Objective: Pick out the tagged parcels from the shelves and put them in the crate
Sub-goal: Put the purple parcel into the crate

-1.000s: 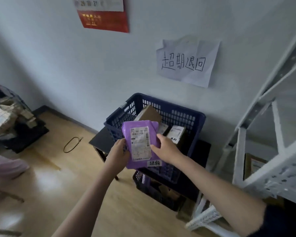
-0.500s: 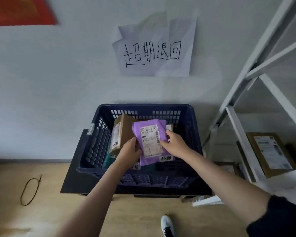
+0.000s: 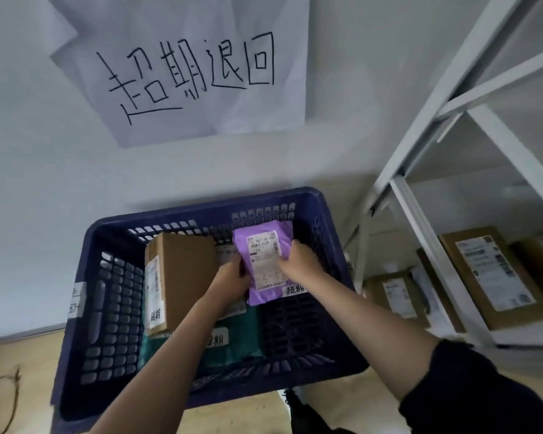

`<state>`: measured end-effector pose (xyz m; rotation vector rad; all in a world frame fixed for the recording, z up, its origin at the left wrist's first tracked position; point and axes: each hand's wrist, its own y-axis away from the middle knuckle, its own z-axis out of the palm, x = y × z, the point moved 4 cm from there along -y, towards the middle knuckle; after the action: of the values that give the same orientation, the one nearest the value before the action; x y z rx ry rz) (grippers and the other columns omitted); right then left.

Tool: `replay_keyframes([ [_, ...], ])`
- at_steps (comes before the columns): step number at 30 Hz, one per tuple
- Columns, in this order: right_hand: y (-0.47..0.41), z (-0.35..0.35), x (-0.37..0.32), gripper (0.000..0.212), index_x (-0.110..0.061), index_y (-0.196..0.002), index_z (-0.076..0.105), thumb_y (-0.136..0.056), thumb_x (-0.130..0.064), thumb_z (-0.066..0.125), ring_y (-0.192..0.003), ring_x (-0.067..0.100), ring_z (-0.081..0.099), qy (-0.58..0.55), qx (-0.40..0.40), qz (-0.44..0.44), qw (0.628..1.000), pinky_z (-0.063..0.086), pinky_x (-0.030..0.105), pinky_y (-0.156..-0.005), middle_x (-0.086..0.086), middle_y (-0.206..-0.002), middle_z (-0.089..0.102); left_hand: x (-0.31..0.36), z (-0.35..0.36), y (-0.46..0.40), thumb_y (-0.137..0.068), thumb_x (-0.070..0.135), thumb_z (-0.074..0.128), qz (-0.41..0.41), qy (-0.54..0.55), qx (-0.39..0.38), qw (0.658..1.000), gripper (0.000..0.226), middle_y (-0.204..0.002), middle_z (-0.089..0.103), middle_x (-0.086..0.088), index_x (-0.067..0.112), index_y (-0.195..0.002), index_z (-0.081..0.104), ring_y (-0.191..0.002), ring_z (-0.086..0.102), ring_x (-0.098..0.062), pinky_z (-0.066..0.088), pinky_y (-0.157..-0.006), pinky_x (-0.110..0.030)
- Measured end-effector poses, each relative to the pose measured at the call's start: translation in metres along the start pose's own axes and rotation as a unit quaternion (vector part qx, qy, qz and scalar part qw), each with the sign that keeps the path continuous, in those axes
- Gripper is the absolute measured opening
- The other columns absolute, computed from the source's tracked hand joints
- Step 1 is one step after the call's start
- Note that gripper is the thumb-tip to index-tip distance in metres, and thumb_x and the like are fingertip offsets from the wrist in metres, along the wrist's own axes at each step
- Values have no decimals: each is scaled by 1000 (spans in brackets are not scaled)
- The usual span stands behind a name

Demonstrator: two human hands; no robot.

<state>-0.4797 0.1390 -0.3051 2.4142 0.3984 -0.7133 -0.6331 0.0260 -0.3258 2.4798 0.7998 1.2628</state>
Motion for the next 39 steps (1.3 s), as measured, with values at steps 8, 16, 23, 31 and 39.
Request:
replay_keyframes([
  [8, -8, 10, 6, 39, -11, -115, 53, -96, -44, 61, -73, 13, 63, 8, 4, 35, 999, 42, 25, -49, 1, -101, 63, -19, 4, -18, -93, 20, 59, 17, -5, -32, 999, 30, -98, 74, 3, 24, -122, 53, -86, 74, -14, 63, -75, -40],
  [16, 14, -3, 5, 51, -9, -129, 49, -94, -44, 63, -85, 20, 67, 35, 16, 26, 999, 47, 29, -57, 6, -110, 64, -3, -16, 10, -93, 7, 55, -1, 7, 23, 1000, 33, -100, 68, 0, 17, -125, 51, -87, 68, -18, 60, -76, -36],
  [23, 57, -14, 4, 57, -8, -138, 44, -93, -36, 65, -105, 28, 64, 52, 40, 3, 998, 53, 34, -74, 12, -128, 57, -2, -26, 55, -95, 16, 58, 12, 6, 63, 998, 43, -121, 62, -5, 16, -137, 50, -102, 62, -19, 55, -81, -32],
  [31, 128, -9, -4, 50, -12, -135, 49, -95, -39, 61, -103, 27, 64, 77, 36, -50, 995, 54, 36, -76, 9, -127, 57, -4, -28, 123, -96, 15, 60, 43, -30, 71, 996, 51, -116, 60, -5, 16, -145, 45, -94, 60, -15, 48, -68, -21],
  [39, 186, -21, -26, 58, -9, -149, 42, -99, -31, 61, -118, 24, 57, 57, 60, -143, 986, 52, 43, -96, 9, -139, 51, 17, -61, 189, -96, 17, 59, 86, -63, 131, 986, 51, -135, 55, -5, 14, -145, 45, -111, 55, -15, 45, -93, -28],
])
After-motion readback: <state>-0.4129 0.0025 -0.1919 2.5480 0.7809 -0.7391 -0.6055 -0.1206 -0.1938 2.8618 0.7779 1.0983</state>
